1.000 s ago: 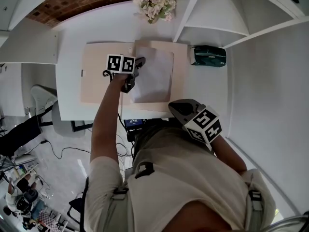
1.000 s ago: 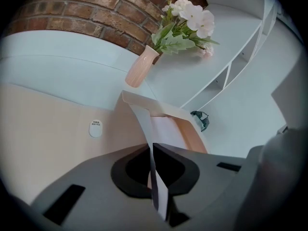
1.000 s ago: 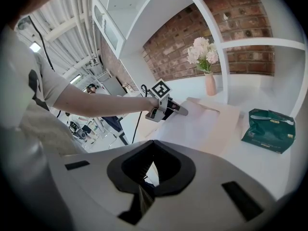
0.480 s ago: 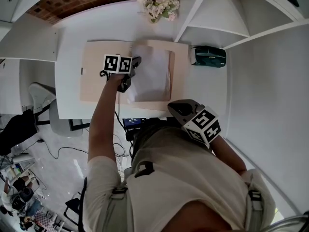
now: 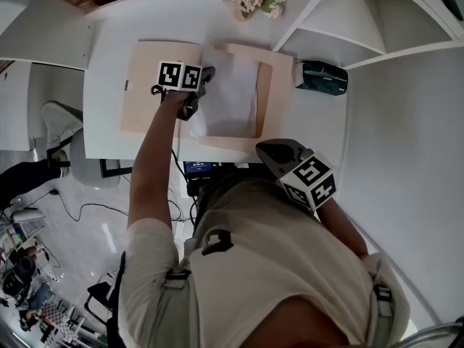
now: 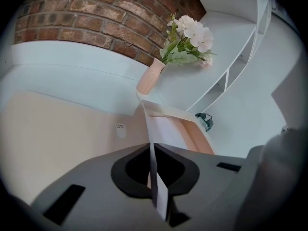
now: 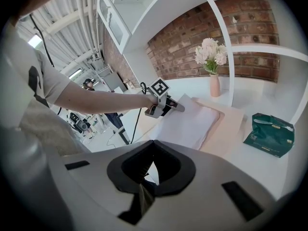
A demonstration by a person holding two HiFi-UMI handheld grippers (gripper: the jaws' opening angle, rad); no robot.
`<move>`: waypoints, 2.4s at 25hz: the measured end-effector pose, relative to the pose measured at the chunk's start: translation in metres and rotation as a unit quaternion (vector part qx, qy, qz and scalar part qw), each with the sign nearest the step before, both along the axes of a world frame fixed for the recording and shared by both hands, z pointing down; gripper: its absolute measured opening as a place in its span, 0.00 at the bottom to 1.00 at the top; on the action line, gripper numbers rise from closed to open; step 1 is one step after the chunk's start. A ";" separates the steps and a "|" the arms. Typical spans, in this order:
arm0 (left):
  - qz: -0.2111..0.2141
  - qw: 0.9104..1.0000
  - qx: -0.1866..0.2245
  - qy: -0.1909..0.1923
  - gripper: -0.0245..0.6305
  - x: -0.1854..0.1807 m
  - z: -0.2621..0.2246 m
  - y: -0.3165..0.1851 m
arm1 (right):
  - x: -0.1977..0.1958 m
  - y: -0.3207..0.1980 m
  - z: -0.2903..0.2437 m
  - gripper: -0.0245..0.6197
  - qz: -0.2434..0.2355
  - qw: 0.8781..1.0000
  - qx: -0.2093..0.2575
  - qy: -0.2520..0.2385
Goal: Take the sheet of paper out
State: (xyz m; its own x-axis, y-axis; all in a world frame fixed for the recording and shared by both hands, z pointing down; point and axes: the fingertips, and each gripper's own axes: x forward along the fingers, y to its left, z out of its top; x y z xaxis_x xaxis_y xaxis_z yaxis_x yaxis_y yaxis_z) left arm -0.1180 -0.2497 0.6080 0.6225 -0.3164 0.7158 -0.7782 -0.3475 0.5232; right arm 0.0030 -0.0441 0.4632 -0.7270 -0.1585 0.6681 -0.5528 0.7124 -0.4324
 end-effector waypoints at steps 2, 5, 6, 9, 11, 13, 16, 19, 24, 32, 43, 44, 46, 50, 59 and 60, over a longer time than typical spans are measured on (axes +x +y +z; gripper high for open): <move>0.000 1.000 0.002 -0.002 0.06 -0.003 -0.002 0.000 | -0.002 0.001 -0.001 0.07 -0.001 1.000 0.002 0.001; -0.001 1.000 0.006 -0.005 0.06 -0.006 -0.003 -0.001 | -0.005 0.002 -0.002 0.07 -0.004 1.000 0.006 0.000; 0.000 1.000 0.007 -0.006 0.06 -0.008 -0.003 0.000 | -0.005 0.002 -0.002 0.07 -0.004 1.000 0.006 0.000; -0.001 1.000 0.009 -0.011 0.06 -0.011 -0.004 0.002 | -0.007 0.004 -0.002 0.07 -0.005 1.000 0.007 0.000; -0.003 1.000 0.009 -0.014 0.06 -0.014 -0.003 0.003 | -0.008 0.005 -0.002 0.07 -0.006 1.000 0.007 0.000; -0.006 1.000 0.009 -0.021 0.06 -0.019 -0.003 0.005 | -0.008 0.006 -0.002 0.07 -0.008 1.000 0.008 -0.001; -0.008 0.999 0.014 -0.030 0.06 -0.023 -0.004 0.005 | -0.007 0.005 -0.001 0.07 -0.008 1.000 0.009 -0.002; -0.015 0.999 0.016 -0.032 0.06 -0.030 -0.006 0.007 | -0.008 0.006 -0.001 0.07 -0.008 1.000 0.009 -0.002; -0.027 0.999 0.023 -0.037 0.06 -0.042 -0.009 0.007 | -0.010 0.007 -0.001 0.07 -0.010 1.000 0.010 -0.002; -0.036 0.998 0.031 -0.043 0.06 -0.051 -0.013 0.010 | -0.013 0.009 -0.003 0.07 -0.014 1.000 0.011 0.000; -0.064 0.995 0.061 -0.052 0.06 -0.079 -0.033 0.011 | -0.018 0.003 -0.005 0.07 -0.021 1.000 0.019 0.002; -0.067 0.994 0.065 -0.055 0.06 -0.083 -0.034 0.013 | -0.019 0.003 -0.005 0.07 -0.022 1.000 0.019 0.001; -0.073 0.993 0.071 -0.059 0.06 -0.088 -0.037 0.016 | -0.021 0.004 -0.006 0.07 -0.024 1.000 0.018 0.001; -0.088 0.991 0.080 -0.055 0.06 -0.095 -0.043 0.018 | -0.023 0.005 -0.006 0.07 -0.027 0.999 0.021 0.001; -0.122 0.983 0.129 -0.052 0.06 -0.112 -0.079 0.025 | -0.029 0.008 -0.007 0.07 -0.030 0.999 0.026 -0.001; -0.128 0.981 0.134 -0.050 0.06 -0.115 -0.083 0.027 | -0.029 0.009 -0.007 0.07 -0.029 0.999 0.026 -0.001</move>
